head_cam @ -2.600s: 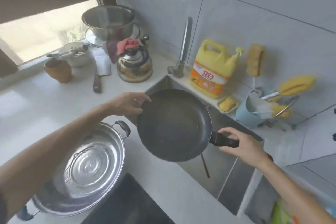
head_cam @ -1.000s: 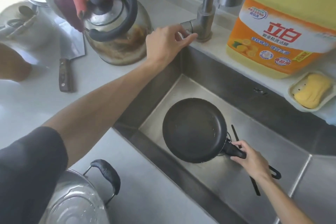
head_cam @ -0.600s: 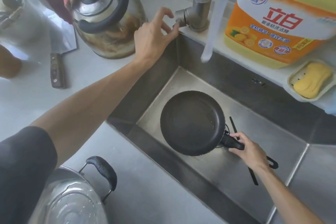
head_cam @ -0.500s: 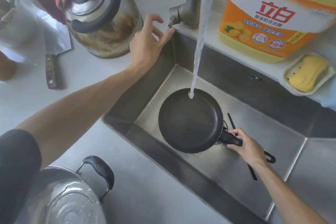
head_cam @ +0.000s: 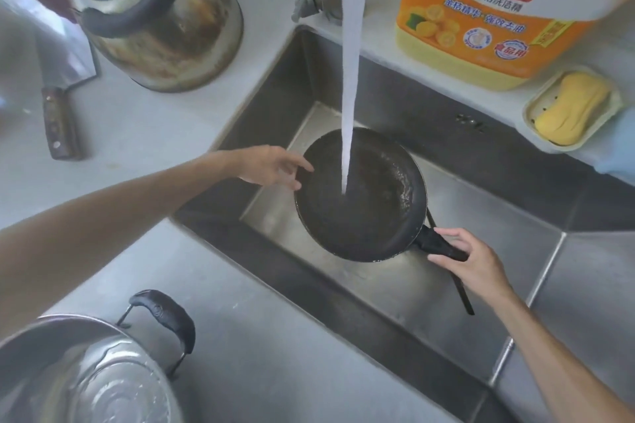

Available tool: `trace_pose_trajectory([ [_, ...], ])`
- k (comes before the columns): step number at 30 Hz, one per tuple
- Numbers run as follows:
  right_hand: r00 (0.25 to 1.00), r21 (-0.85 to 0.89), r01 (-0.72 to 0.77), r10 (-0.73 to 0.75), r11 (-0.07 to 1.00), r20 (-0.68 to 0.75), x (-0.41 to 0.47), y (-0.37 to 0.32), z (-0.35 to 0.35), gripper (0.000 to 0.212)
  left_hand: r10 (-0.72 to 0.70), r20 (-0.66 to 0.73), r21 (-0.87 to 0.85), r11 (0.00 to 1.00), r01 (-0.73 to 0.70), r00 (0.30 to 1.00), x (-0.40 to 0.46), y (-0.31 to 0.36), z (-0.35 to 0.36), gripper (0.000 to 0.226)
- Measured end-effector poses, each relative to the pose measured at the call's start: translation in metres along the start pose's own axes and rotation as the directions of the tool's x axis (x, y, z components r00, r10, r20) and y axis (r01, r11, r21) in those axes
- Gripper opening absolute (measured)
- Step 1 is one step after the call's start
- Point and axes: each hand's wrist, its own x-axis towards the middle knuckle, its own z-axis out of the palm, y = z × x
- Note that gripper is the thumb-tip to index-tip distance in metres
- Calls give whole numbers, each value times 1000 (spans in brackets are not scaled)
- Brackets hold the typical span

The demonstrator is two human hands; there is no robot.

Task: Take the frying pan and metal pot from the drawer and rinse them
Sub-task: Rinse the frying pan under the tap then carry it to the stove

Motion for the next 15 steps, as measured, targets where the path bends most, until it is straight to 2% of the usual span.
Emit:
trace_pose_trajectory([
  [2, 999, 29, 11, -12, 1000, 50, -3, -2, -8, 51, 34, -106, -86, 995, -43, 994, -5, 4, -5, 36],
  [5, 990, -15, 41, -38, 999, 134, -7, -17, -27, 48, -3, -247, 25, 1000, 9, 969, -7, 8, -7, 38],
  [7, 982, -80, 63, -47, 995, 180, -5, -29, -45, 43, -64, -192, 14, 998, 68, 979, -7, 9, -6, 54],
  [10, 977, -238, 150, -107, 960, 184, -4, -58, -71, 40, -150, 8, -18, 989, 150, 989, -1, 7, 9, 77],
  [12, 974, -444, 227, -193, 867, 122, -8, -80, -82, 39, -178, 10, -38, 983, 179, 984, 5, 2, 25, 90],
  [15, 912, -683, 298, -410, 667, -3, -17, -102, -90, 40, -147, -110, -109, 985, 135, 983, 11, -6, 45, 109],
])
